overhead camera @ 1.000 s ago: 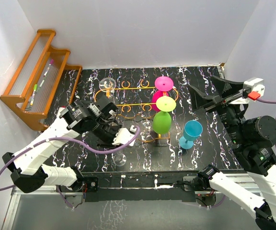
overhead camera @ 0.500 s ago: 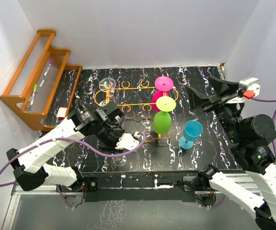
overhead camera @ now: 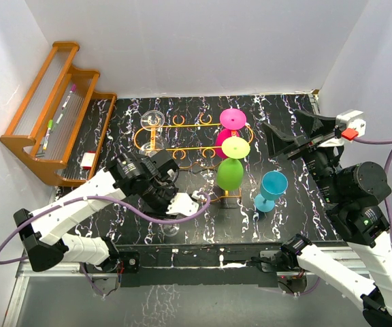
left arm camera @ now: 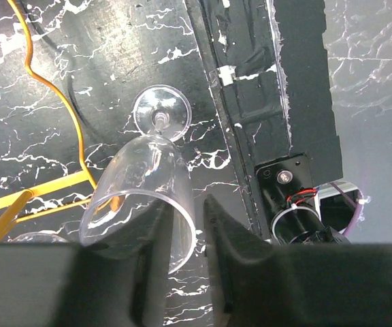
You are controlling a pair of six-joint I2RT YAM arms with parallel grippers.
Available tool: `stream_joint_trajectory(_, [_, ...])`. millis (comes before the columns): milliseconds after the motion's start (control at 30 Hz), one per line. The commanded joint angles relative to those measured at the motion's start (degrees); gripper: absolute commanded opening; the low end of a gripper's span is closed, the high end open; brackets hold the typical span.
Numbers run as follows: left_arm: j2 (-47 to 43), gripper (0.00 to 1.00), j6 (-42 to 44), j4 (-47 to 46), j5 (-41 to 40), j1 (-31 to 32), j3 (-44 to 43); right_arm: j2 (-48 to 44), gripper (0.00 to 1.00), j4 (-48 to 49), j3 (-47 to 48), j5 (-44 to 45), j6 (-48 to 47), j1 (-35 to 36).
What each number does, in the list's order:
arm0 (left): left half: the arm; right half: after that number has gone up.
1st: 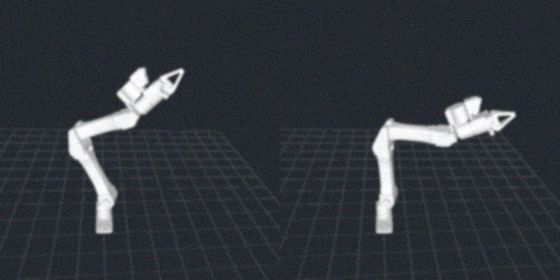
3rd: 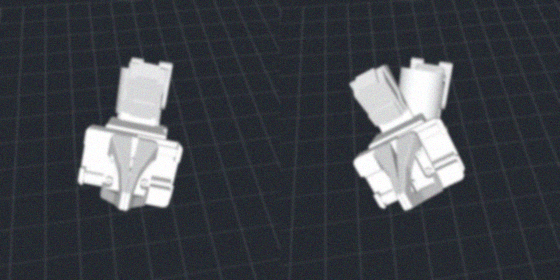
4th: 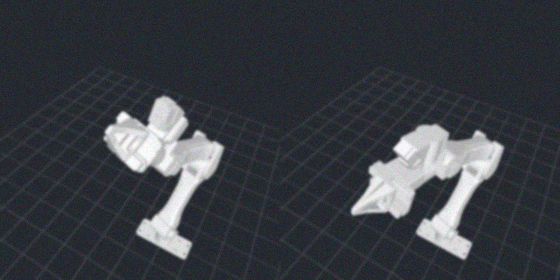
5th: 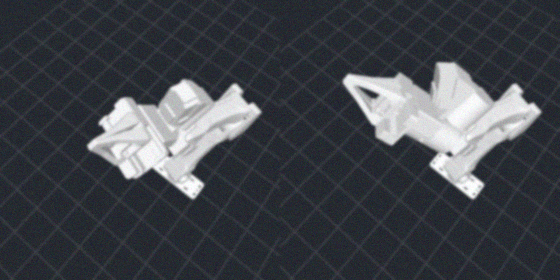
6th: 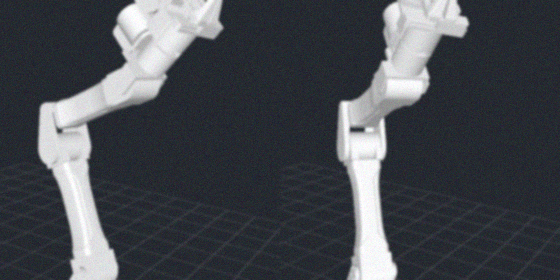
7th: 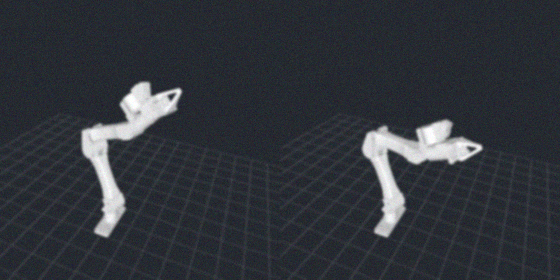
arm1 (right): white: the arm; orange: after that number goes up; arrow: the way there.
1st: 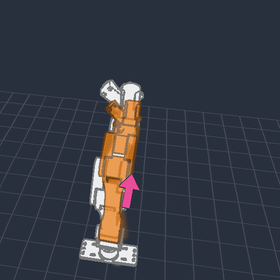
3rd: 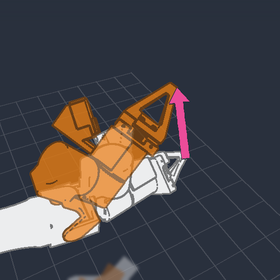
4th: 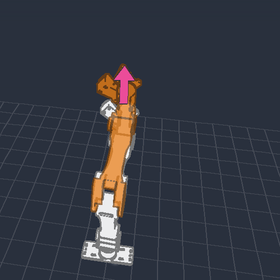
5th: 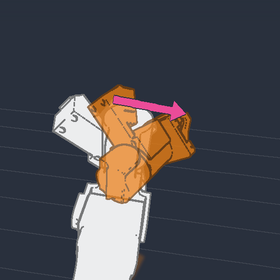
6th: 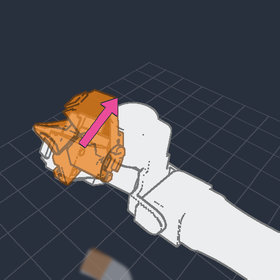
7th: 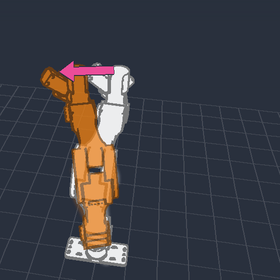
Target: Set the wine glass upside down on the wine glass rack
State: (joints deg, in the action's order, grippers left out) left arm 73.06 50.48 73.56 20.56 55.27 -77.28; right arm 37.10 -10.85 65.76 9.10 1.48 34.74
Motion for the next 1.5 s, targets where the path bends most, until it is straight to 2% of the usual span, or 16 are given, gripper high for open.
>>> stream_joint_trajectory(0, [-1.68,0.16,-0.80,-0.64,1.50,0.47,1.51,-0.28,0.98,2.15,-0.19,0.29,-0.95,-0.01])
stream_joint_trajectory(67, [-1.54,0.00,-1.20,-0.66,2.20,0.86,1.07,-0.36,0.98,2.16,-0.19,0.42,-1.08,0.04])
stream_joint_trajectory(133, [-1.27,0.00,-1.73,-0.46,3.18,1.22,-1.14,-0.28,0.98,2.15,0.15,0.68,-1.27,0.06])
stream_joint_trajectory(267, [1.51,0.00,-3.68,1.22,5.88,1.97,-11.26,0.79,0.98,1.88,2.73,0.88,-1.83,0.03])
stream_joint_trajectory(433, [4.76,0.00,-8.99,-0.06,12.52,2.05,-23.79,3.81,0.98,-1.82,11.94,-1.20,-1.26,0.05])
stream_joint_trajectory(667, [11.44,0.00,-15.31,1.35,19.93,2.04,-44.75,6.12,0.98,-1.13,21.08,-1.13,-0.34,0.00])
stream_joint_trajectory(800, [12.71,0.00,-16.01,-2.07,20.99,1.12,-53.31,7.70,0.98,0.62,24.83,-0.02,1.42,0.04])
stream_joint_trajectory(933, [15.48,0.00,-15.05,-8.37,16.60,0.82,-63.15,6.73,0.98,8.96,21.79,4.87,3.45,0.06])
stream_joint_trajectory(1000, [13.27,0.00,-12.98,-16.42,12.51,0.81,-60.07,6.30,0.98,12.62,19.62,6.83,5.54,-0.04])
stream_joint_trajectory(1100, [6.82,0.00,-7.86,-30.59,6.30,0.81,-49.41,6.04,0.98,18.55,16.68,7.51,7.84,-0.03])
stream_joint_trajectory(1267, [2.80,0.00,0.71,-41.99,-1.83,0.81,-41.99,5.83,0.98,23.91,14.24,9.79,10.00,-0.01])
stream_joint_trajectory(1467, [-2.77,0.00,11.27,-69.23,-10.77,0.81,-24.33,5.13,0.99,27.36,10.79,9.70,11.62,0.02])
